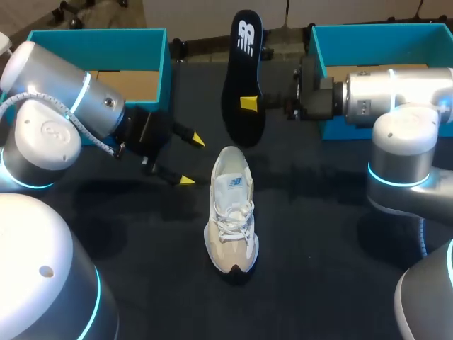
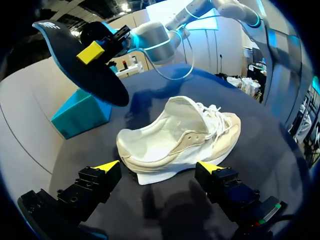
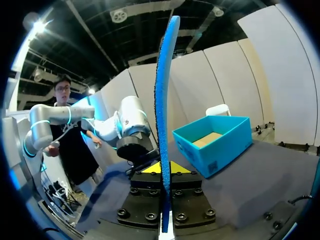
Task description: Take the shoe out of the shoebox, open the shoe tongue, remove and reinsert the insole, then place the shoe into the shoebox
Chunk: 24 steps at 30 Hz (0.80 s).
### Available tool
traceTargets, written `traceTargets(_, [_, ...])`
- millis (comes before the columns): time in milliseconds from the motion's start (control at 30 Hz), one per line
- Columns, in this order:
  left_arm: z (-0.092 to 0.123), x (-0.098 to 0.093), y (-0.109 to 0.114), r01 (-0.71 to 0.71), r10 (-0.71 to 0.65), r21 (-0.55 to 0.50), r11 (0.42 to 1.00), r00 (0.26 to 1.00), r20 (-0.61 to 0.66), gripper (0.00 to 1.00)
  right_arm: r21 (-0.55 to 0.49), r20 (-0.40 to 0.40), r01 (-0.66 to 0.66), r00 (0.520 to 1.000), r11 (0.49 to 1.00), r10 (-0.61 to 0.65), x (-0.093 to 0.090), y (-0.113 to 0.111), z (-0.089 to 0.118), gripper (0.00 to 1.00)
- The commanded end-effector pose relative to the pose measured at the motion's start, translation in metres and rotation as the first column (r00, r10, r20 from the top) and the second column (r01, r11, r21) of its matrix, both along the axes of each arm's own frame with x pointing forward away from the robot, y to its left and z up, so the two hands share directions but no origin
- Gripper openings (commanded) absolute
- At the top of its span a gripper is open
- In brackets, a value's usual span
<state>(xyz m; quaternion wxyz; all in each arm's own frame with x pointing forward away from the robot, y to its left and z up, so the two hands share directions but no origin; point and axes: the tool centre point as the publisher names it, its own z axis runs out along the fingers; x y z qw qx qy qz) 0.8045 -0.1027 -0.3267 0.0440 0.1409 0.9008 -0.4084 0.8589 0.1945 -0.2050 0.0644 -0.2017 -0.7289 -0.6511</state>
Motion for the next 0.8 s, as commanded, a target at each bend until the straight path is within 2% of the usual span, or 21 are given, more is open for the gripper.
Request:
traceTargets(33, [0.004,-0.002,0.000,-0.019,0.019,0.032,0.999,1.000,-0.006,1.00,0.014,-0.013,-0.014,1.000,1.000,0.015,0.004,0.007,-0.008,0.00])
traceTargets(300, [0.002,-0.006,-0.005,-0.049,0.050,0.073,0.996,0.999,-0.012,1.00,0.045,-0.055,-0.029,0.998,0.999,0.032,-0.001,0.016,-0.024,0.00])
traceTargets(800, [0.006,0.003,-0.014,-0.059,0.059,0.103,0.993,0.998,-0.006,1.00,0.093,-0.090,-0.044,0.995,0.995,0.052,-0.005,0.025,-0.045,0.00])
